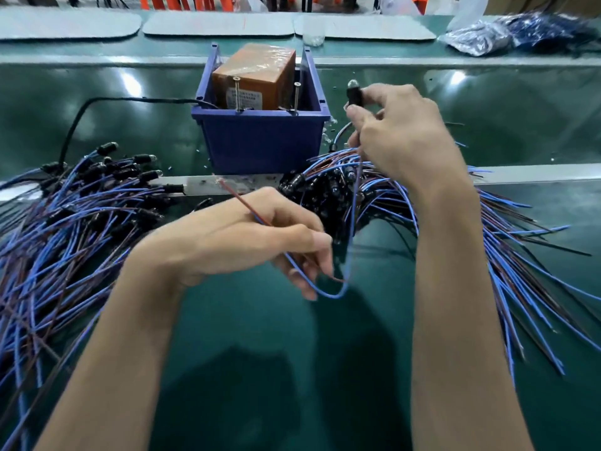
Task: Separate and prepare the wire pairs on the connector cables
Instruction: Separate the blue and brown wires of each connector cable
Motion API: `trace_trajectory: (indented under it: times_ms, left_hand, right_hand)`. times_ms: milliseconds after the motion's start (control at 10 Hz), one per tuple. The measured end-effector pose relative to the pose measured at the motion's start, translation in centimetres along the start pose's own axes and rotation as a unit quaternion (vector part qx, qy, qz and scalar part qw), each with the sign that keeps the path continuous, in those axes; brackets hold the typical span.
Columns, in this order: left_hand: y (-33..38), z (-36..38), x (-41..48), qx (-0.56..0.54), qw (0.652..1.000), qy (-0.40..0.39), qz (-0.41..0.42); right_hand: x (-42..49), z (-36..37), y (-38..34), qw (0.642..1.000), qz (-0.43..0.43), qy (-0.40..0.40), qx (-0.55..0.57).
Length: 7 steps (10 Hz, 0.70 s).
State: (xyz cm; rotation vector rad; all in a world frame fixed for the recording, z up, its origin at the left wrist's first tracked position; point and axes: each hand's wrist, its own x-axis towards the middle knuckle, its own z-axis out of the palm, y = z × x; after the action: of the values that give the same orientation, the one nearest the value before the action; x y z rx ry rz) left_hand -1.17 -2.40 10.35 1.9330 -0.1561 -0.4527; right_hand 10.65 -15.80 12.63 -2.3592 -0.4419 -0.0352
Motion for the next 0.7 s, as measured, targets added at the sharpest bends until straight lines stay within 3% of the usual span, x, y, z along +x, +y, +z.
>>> trace_trajectory:
  times_ms: [100,200,300,400,500,600,700]
  left_hand:
    - [0.6,1.2,-0.2,0.04,0.997,-0.057,0.021]
    - [0.6,1.7,0.3,0.148,0.983,-0.108,0.007]
    - [-0.2,2.1,1.0,0.19,0.961,-0.2,0.003]
    - [-0.2,1.8,0.8,0.138,0.971,-0.194,0.016]
    - [-0.5,0.8,0.6,0.104,0.982,-0.155,0.027]
    - [-0.8,0.2,0.8,0.095,0.991,-0.088,0.027]
    - [-1.3,0.2,1.1,0.108,0.993,-0.049,0.004]
  right_hand:
    - [0.0,-0.6,0.3,1.0,0.014,0.025,-0.012]
    - [0.1,-1.2,0.8,0.998,0.028,0.055,-0.007]
    - [0.2,-1.6,2.0,0.995,0.052,0.084,-0.016]
    - [0.4,-2.3,3.4,0.988,0.076,0.128,-0.035]
    - [1.0,-3.3,4.9,0.971,0.06,0.225,-0.049]
    - [1.7,-4.5,5.4,0.935,-0.014,0.355,-0.019]
    - [1.8,-4.6,4.9,0.93,-0.066,0.363,0.001]
